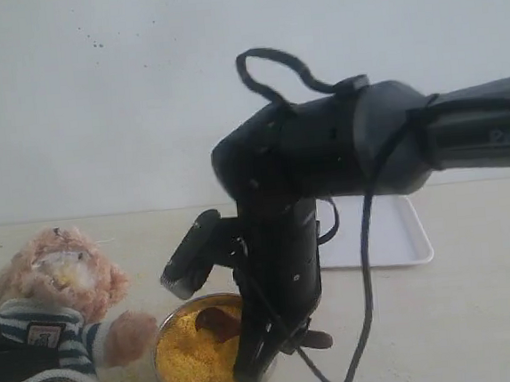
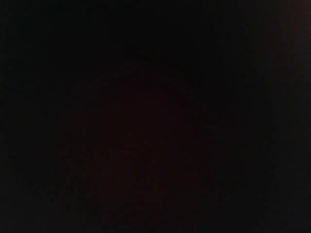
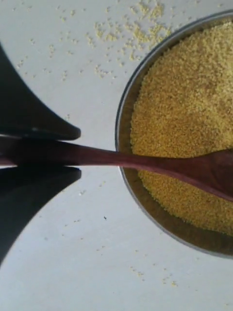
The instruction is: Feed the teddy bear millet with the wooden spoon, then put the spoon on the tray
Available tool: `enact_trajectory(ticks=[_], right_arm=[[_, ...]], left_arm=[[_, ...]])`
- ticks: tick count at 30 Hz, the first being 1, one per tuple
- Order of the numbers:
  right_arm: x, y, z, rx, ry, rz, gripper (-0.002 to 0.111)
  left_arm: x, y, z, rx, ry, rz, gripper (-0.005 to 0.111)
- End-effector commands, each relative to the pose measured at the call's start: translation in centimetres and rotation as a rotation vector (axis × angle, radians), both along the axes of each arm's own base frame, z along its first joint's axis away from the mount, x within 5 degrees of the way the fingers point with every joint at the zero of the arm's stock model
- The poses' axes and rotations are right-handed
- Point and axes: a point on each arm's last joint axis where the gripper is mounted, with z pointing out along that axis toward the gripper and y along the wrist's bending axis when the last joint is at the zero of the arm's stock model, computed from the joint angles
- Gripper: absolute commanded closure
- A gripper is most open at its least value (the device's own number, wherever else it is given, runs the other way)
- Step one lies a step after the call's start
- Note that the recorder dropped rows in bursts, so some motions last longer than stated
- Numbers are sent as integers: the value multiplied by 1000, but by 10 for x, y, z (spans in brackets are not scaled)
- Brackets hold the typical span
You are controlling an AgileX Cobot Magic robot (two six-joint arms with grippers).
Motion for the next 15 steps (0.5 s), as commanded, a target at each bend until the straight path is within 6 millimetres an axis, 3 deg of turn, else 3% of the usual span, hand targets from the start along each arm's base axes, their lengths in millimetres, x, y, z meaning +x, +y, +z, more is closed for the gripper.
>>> enact_trajectory(ticks=[1,4,6,10,15], right_arm=[[17,-35,26,146,99,-84,108],[29,-63,36,421,380,-139,108],[35,-73,37,444,384,-186,108],[31,-67,33,375,362,-210,108],[24,-42,28,213,127,-141,108]], left_arm=[[-1,-2,2,-23,-13,2,103],[-1,-2,3,-28,-14,9,103],[-1,-2,3,-28,-14,9,103],[-1,-2,3,-27,-14,8,103],[-1,-2,2,-23,-13,3,103]])
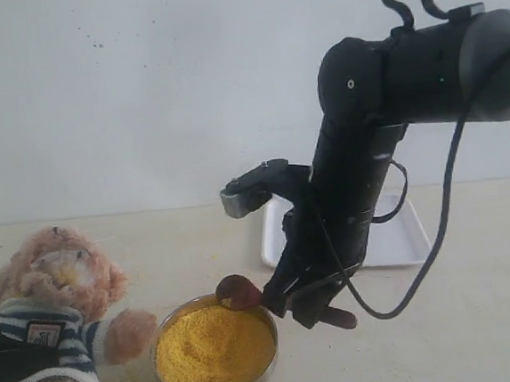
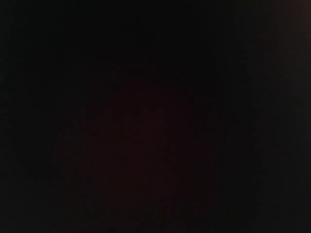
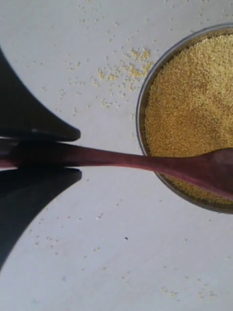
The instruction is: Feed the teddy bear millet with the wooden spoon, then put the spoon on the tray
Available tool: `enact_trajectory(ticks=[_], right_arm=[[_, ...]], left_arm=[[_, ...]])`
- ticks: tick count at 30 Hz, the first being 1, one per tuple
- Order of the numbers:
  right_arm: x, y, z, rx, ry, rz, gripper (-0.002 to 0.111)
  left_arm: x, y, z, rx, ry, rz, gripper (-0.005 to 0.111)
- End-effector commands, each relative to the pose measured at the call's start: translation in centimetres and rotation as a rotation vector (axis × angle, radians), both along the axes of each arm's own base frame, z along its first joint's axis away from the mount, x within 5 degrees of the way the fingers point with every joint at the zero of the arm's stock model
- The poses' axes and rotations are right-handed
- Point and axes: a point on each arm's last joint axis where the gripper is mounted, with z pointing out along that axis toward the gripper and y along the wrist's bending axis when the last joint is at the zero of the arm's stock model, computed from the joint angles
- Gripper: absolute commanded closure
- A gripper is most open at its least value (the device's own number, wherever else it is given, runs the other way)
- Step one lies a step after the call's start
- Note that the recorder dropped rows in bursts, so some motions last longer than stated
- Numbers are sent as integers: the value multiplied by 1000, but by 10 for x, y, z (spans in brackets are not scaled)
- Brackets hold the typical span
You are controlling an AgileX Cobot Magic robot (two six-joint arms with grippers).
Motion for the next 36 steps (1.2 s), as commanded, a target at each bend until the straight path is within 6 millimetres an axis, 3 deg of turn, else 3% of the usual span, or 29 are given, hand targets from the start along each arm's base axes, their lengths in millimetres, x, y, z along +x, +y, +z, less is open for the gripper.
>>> enact_trajectory(ticks=[1,6,8,10,18,36], right_arm=[[-2,7,4,-30,-86,24,108],[4,3,5,-79,-158,26,108],[5,3,5,-204,-268,24,108],[-10,21,1,-299,-372,92,108],[-17,29,0,-267,-349,101,108],[-17,26,0,-297,-348,108,108]], left_arm=[[-1,-2,2,-17,-12,-5,103],[-1,-2,2,-17,-12,-5,103],[-1,-2,2,-17,-12,-5,103],[-2,-2,2,-12,-10,-13,103],[-2,-2,2,-15,-11,-8,103],[-2,-2,2,-15,-11,-8,103]])
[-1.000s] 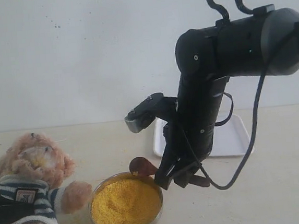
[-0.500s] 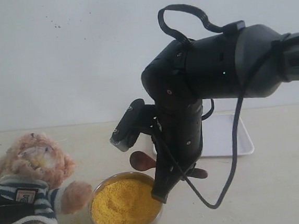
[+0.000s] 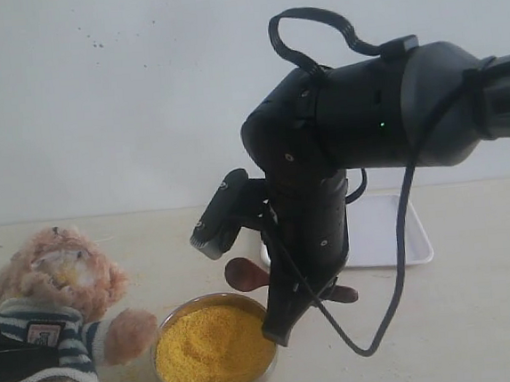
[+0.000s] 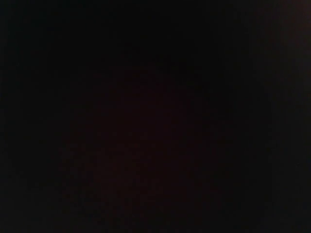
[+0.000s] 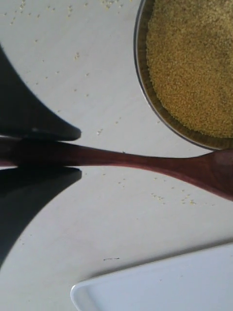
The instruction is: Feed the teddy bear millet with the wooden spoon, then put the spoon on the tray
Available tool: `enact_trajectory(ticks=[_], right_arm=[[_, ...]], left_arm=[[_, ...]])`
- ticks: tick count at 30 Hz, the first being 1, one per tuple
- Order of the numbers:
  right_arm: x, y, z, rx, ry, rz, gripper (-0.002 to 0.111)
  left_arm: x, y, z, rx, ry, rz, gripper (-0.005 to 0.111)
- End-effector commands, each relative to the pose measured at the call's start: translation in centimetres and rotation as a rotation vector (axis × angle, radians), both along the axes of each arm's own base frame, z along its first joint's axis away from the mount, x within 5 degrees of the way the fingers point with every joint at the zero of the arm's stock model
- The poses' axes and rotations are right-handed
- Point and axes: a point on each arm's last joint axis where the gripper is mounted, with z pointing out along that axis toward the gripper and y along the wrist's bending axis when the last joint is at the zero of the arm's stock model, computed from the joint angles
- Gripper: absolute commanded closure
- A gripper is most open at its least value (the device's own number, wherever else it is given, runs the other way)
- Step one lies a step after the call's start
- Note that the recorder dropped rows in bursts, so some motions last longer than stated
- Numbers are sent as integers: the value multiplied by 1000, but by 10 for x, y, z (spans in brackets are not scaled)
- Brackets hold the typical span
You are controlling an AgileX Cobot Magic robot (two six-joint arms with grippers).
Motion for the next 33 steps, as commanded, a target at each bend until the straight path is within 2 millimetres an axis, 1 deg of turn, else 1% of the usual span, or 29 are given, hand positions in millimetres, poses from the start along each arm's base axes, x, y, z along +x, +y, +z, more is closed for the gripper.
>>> enact_trajectory(ticks=[1,4,5,7,8,9,10,12,13,14,16,18,20,21,25,29,32,33], right_arm=[[-1,-2,3,-4,-3,0,108],[-3,-5,2,-30,23,-12,108],[-2,-2,6,-9,14,-3,108],[5,6,15,-50,52,49,108],[17,17,26,-49,42,56,108],[22,24,33,-7,29,54,108],[23,27,34,2,26,59,108],[23,29,17,-14,75,56,108],[19,32,9,11,131,52,108],[16,32,6,16,152,52,108],[11,28,-9,-13,203,50,108],[4,28,-20,-11,263,67,108],[-4,35,-21,67,344,95,108],[-5,35,-20,78,351,93,108],[-1,30,-14,44,298,80,108],[1,27,-13,46,296,75,108],[20,7,-12,146,364,-1,108],[26,0,-9,272,440,-16,108]], left_arm=[[-2,-2,2,-16,-12,-6,103],[0,1,1,8,-7,29,103],[0,1,1,7,-8,35,103],[0,1,1,7,-8,35,103],[0,1,1,12,-11,30,103],[0,2,0,16,-11,33,103],[1,2,0,29,-16,37,103],[2,4,-1,35,-14,63,103],[2,4,0,31,-15,66,103],[3,4,0,27,-16,69,103],[3,4,0,27,-16,72,103],[3,4,0,25,-16,74,103],[3,4,0,25,-16,74,103],[3,4,0,25,-16,74,103],[3,4,0,25,-16,74,103],[2,4,0,27,-16,65,103],[2,4,0,27,-16,65,103],[2,4,0,29,-16,63,103]])
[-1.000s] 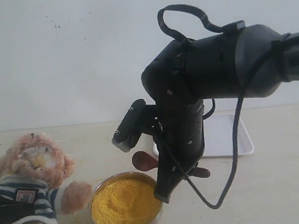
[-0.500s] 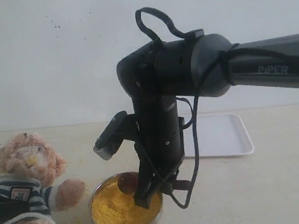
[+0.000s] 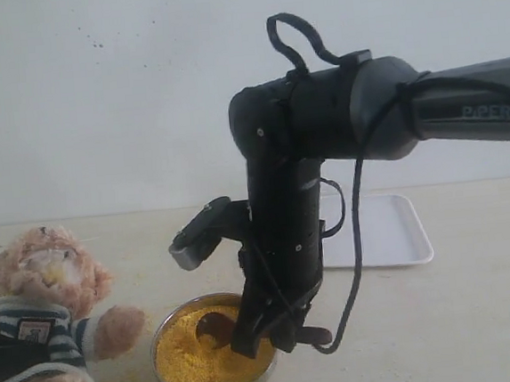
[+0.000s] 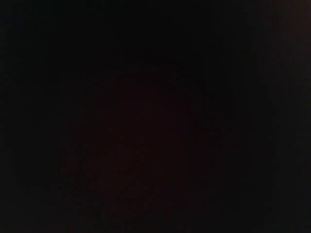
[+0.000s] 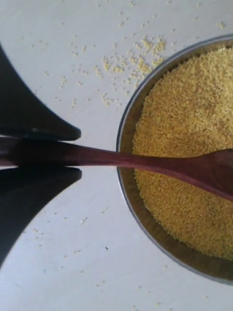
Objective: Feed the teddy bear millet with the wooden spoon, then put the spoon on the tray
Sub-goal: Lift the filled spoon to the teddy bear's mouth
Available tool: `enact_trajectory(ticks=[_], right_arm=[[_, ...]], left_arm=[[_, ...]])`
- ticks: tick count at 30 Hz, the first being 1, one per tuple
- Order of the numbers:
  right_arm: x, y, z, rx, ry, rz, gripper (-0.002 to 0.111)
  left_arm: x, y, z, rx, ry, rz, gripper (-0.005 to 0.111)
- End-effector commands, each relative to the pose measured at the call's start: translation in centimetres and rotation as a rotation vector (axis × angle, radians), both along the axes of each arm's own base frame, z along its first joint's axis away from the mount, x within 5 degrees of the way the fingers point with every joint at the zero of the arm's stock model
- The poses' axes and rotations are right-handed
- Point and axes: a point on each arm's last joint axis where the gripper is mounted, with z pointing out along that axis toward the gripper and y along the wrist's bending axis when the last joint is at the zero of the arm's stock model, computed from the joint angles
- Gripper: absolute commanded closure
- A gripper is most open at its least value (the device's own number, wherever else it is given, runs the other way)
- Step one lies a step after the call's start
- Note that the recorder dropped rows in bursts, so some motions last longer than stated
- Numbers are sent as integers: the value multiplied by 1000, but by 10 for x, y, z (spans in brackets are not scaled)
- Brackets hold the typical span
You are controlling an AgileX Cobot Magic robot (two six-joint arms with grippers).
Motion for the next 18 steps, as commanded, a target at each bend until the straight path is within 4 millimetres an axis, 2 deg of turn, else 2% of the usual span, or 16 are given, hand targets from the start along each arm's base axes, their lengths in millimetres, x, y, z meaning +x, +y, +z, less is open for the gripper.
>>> enact_trajectory(ticks=[1,3,6,10,12,16,18], right_arm=[[20,-24,11,234,136,-89,108],[32,-43,20,292,134,-137,108],[41,-58,34,413,158,-199,108],[42,-59,34,418,160,-205,108],[41,-59,36,420,171,-249,108],[32,-64,63,457,124,-259,108],[25,-56,67,466,129,-251,108]], left_arm=[[-3,-3,2,-10,-11,-26,103],[-7,-9,4,-43,-16,-111,103],[-10,-8,0,-1,19,-132,103],[-21,-10,-7,-6,128,-182,103],[-33,-15,-14,-54,173,-195,103],[-36,-18,-15,-108,176,-156,103],[-36,-19,-14,-131,171,-151,103]])
